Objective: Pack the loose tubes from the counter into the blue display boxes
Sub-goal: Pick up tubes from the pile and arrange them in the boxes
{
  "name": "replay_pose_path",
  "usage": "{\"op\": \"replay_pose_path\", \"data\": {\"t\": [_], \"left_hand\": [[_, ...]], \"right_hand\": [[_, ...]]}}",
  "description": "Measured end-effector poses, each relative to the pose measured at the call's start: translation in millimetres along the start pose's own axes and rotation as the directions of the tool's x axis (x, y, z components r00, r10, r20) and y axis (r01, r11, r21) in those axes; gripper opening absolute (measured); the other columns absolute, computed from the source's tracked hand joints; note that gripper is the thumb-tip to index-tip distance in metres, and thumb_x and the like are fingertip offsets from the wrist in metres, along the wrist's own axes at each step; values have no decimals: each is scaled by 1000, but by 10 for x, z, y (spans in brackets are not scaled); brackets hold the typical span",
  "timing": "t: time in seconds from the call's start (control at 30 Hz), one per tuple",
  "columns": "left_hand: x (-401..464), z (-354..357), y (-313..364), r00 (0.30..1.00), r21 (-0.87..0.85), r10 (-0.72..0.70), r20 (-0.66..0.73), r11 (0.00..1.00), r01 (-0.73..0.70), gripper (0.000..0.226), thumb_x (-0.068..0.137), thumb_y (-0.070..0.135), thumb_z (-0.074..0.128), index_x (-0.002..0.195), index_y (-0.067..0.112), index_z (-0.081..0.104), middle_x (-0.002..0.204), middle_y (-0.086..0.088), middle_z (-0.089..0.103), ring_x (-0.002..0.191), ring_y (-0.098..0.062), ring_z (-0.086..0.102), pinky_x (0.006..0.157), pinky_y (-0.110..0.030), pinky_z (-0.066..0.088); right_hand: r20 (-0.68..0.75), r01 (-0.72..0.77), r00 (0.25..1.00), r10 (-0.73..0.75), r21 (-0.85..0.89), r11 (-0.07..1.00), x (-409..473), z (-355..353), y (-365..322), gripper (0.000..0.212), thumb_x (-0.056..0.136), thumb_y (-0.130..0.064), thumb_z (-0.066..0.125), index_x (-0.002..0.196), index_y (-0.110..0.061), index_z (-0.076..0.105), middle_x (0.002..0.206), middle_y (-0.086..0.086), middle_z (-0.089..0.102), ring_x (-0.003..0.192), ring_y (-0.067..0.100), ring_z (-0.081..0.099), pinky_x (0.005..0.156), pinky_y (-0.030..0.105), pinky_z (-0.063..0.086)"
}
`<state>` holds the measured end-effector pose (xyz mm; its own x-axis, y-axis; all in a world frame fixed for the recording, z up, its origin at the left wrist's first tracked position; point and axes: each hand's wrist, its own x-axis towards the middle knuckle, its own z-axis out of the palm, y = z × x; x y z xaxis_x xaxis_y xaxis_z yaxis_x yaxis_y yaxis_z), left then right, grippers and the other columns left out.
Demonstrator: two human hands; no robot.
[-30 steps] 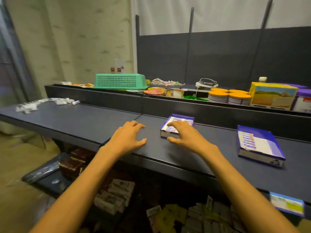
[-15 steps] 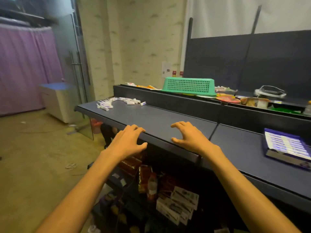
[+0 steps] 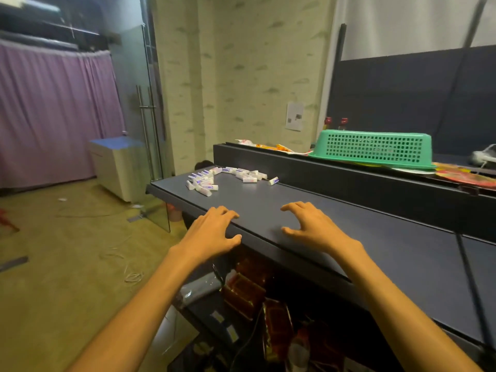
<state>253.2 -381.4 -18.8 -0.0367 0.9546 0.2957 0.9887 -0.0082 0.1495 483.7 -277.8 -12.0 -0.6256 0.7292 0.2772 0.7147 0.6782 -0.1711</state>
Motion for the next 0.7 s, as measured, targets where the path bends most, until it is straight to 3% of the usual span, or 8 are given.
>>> {"op": "replay_pose_path", "data": {"t": [0.4,0.7], "left_hand": [[1540,81,-884,996,-42,84,20,996,-83,57,90,45,58,141,26,42,143,0,43,129,-19,41,103,-38,42],[2561,388,-1419,971,-143,235,38,963,-227,54,85,43,61,135,30,47,142,3,45,129,-19,45,103,-41,43]], "right_hand": [[3,-103,995,103,-32,994,1388,174,191,55,91,-39,61,140,-25,41,147,1,42,132,20,39,107,37,35],[34,-269,962,272,-64,961,2023,350,334,53,91,-40,63,139,-31,42,145,-2,43,131,17,40,106,39,39]]}}
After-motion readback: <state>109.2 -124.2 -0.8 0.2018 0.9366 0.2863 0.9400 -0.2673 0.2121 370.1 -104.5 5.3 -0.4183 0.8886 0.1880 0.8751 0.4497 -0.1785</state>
